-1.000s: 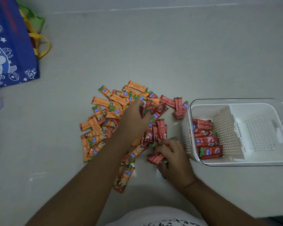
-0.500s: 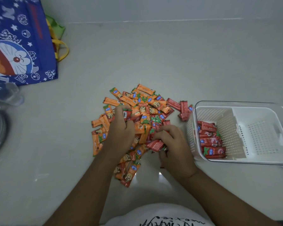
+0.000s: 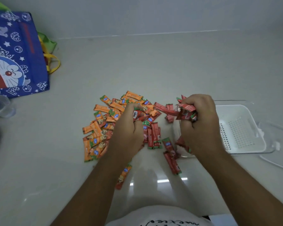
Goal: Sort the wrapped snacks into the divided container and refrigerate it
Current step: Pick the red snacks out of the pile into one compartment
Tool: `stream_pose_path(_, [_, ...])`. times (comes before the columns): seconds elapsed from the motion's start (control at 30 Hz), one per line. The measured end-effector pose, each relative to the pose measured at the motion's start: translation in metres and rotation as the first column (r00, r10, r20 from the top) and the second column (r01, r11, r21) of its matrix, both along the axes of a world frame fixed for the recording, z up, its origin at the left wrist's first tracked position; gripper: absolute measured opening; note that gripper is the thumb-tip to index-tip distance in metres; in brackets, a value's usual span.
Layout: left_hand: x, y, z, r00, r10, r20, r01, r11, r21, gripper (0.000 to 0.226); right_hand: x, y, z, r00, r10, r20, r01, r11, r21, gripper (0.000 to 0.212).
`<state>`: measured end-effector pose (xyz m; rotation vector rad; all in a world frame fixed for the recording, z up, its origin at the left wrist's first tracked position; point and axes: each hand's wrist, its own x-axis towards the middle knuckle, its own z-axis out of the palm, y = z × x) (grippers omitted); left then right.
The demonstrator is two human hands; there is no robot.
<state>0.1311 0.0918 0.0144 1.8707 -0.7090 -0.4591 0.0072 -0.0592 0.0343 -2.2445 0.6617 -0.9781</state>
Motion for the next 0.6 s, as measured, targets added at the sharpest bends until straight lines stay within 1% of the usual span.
stream_pose_path(0.1, [-0.015, -0.012, -0.001, 0.999, -0.049, 0.020, 0.049, 0.999, -0.004, 0.043, -0.016, -0.019, -0.011, 0.992, -0.078, -0.099, 0.082, 0.996, 0.036, 0.047])
stream_pose_path(0.23, [-0.029, -0.024, 0.001, 0.994, -0.086, 0.073, 0.086, 0.996, 0.011, 0.040, -0.027, -0.035, -0.032, 0.949, -0.083, -0.303, 0.098, 0.995, 0.035, 0.043])
stream_pose_path(0.37, [-0.041, -0.033, 0.003, 0.988, -0.115, 0.099, 0.113, 0.993, 0.032, 0.041, -0.031, -0.045, -0.047, 0.886, -0.047, -0.462, 0.080, 0.995, 0.052, 0.042])
stream_pose_path(0.5, [-0.049, -0.040, 0.003, 0.981, -0.142, 0.135, 0.136, 0.989, 0.056, 0.040, -0.037, -0.051, -0.055, 0.768, 0.059, -0.638, 0.018, 0.993, 0.113, 0.052])
stream_pose_path(0.57, [-0.053, -0.044, 0.003, 0.977, -0.157, 0.146, 0.151, 0.987, 0.049, 0.040, -0.041, -0.052, -0.057, 0.724, 0.114, -0.680, -0.044, 0.992, 0.120, 0.050])
stream_pose_path(0.6, [-0.056, -0.047, 0.004, 0.975, -0.164, 0.150, 0.159, 0.986, 0.049, 0.040, -0.043, -0.053, -0.056, 0.724, 0.132, -0.677, -0.072, 0.991, 0.117, 0.048])
